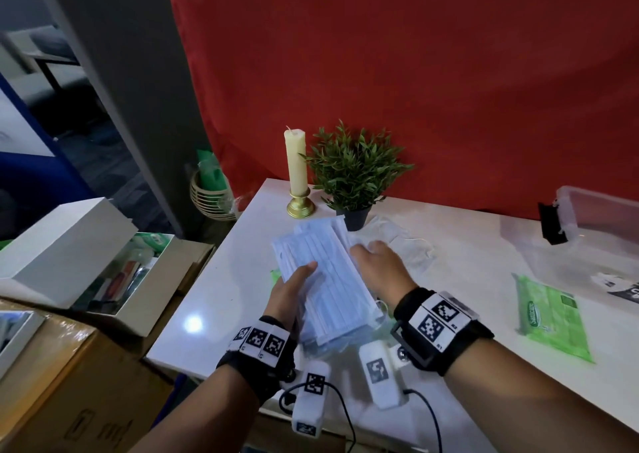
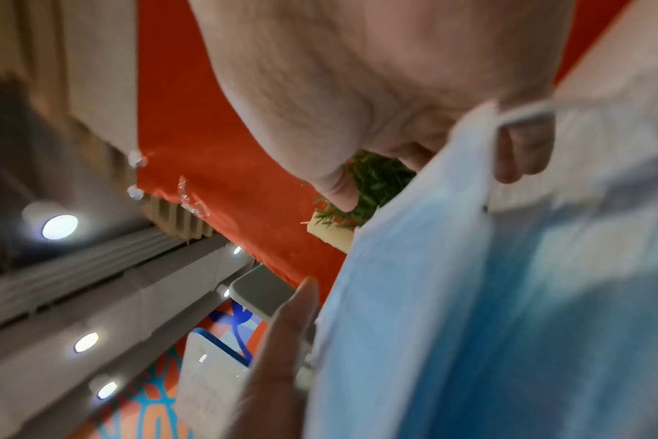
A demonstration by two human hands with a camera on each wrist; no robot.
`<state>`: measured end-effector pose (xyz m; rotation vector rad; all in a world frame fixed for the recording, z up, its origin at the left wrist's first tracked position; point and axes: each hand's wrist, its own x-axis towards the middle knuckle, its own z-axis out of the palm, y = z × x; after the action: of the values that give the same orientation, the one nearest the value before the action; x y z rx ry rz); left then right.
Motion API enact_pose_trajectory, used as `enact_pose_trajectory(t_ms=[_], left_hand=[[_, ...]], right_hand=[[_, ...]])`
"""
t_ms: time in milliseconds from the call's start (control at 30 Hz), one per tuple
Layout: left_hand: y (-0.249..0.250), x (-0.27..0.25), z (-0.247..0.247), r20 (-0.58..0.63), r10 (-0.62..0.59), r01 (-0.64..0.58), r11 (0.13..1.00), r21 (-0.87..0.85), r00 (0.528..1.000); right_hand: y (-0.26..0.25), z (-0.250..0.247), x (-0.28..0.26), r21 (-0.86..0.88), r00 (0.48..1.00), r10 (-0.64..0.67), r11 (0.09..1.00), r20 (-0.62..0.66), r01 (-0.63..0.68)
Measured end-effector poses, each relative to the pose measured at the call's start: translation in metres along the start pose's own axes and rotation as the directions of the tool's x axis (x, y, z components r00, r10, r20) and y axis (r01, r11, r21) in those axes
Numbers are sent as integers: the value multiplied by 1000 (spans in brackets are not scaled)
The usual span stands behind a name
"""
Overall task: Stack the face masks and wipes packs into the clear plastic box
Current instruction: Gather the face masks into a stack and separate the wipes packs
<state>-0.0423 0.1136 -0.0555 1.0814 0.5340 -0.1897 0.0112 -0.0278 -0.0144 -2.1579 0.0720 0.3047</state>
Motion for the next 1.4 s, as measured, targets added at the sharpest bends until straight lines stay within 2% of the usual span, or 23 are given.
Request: enact_pose_trajectory(t_ms=[67,100,133,200,300,367,433,533,600,767,833,933,1033,1133,1300,1400], left_hand=[[-1,-1,1,-11,3,-2,999,35,1000],[-1,-1,1,-35,9,-8,999,48,999],[-2,1,-1,-54,16,-13,998,59,998],[0,2,-4,-90,14,-8,997,75,996],[2,7,-13,-114,10,0,996,84,993],[3,10,-20,-117,7,3,996,87,993],[4,11,-25,-117,3,8,996,92,993],[5,10,-29,-110,0,13,994,111,994],[5,10,-29,-111,1,12,993,118,994],[5,11,-20,-109,7,7,993,122,994],[6,11,-14,-119,29,-12,990,140,993],[5,11,-6,-117,47,-26,985,172,992],[4,9,3,-111,63,-41,982,185,992],[1,8,13,-94,60,-42,983,181,994],[-5,12,21,-83,60,-43,980,195,995],[-6,14,22,-62,66,-54,982,179,996]], right_hand=[[-4,14,-6,8,983,14,1000,184,-16],[-5,17,-6,3,977,-2,1000,212,1],[-7,16,-5,-6,982,-10,1000,187,11],[-4,3,6,-53,999,-7,999,42,9],[19,-30,30,-210,986,103,969,-130,-129],[37,-48,38,-392,969,184,889,-166,-236],[53,-58,42,-538,957,242,792,-160,-290],[70,-58,45,-619,953,259,726,-158,-300],[75,-54,49,-601,955,253,743,-155,-294],[79,-58,49,-431,939,310,835,-147,-342],[85,-64,48,-301,936,286,892,-205,-339],[94,-83,43,-102,890,301,930,-344,-354],[93,-100,35,-5,859,224,967,-461,-254],[78,-104,26,-14,860,88,994,-502,-110],[23,-79,4,-117,900,-162,985,-405,125],[-5,-51,-8,-169,935,-224,969,-275,182]])
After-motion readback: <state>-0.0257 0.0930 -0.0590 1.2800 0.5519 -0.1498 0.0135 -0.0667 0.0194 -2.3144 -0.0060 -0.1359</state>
